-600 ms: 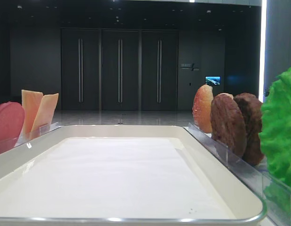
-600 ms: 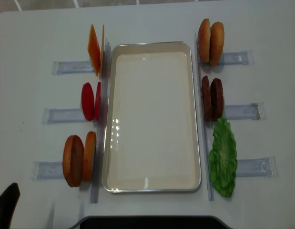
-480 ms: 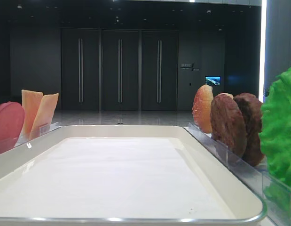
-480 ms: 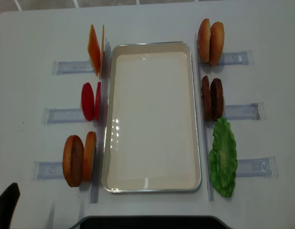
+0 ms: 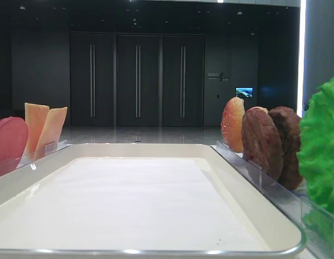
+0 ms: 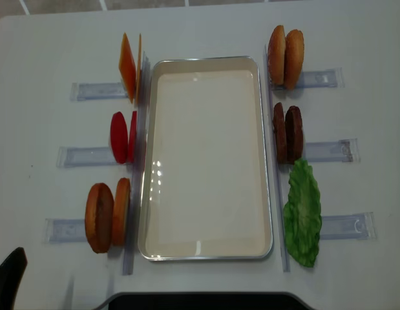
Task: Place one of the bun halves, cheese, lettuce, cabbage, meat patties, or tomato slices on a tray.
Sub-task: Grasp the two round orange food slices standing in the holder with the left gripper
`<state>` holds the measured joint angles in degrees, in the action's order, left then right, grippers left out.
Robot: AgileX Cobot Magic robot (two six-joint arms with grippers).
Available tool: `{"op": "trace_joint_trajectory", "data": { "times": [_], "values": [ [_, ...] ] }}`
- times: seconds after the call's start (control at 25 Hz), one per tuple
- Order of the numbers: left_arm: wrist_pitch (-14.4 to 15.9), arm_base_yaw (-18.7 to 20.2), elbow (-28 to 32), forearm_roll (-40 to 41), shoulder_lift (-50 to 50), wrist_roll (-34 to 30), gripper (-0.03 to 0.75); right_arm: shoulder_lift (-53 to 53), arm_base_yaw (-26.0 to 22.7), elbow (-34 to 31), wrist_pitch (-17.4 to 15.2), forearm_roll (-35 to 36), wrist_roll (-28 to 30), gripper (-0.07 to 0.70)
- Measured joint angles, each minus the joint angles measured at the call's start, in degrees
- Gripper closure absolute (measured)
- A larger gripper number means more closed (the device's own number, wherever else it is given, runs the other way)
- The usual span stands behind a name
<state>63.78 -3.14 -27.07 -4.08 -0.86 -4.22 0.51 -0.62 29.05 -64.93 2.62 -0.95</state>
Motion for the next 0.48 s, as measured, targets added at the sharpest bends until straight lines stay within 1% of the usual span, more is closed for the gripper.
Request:
{"op": "trace_joint_trajectory", "data": {
  "times": [0.32,0.44,0.48],
  "values": [
    [0.0,0.0,0.0,0.0,0.0,0.0,0.076,0.0,0.0,0.0,0.0,0.0,0.0,0.276],
    [0.0,0.0,0.0,0.0,0.0,0.0,0.101,0.0,0.0,0.0,0.0,0.0,0.0,0.276],
    [0.0,0.0,0.0,0.0,0.0,0.0,0.125,0.0,0.0,0.0,0.0,0.0,0.0,0.276]
  ]
}}
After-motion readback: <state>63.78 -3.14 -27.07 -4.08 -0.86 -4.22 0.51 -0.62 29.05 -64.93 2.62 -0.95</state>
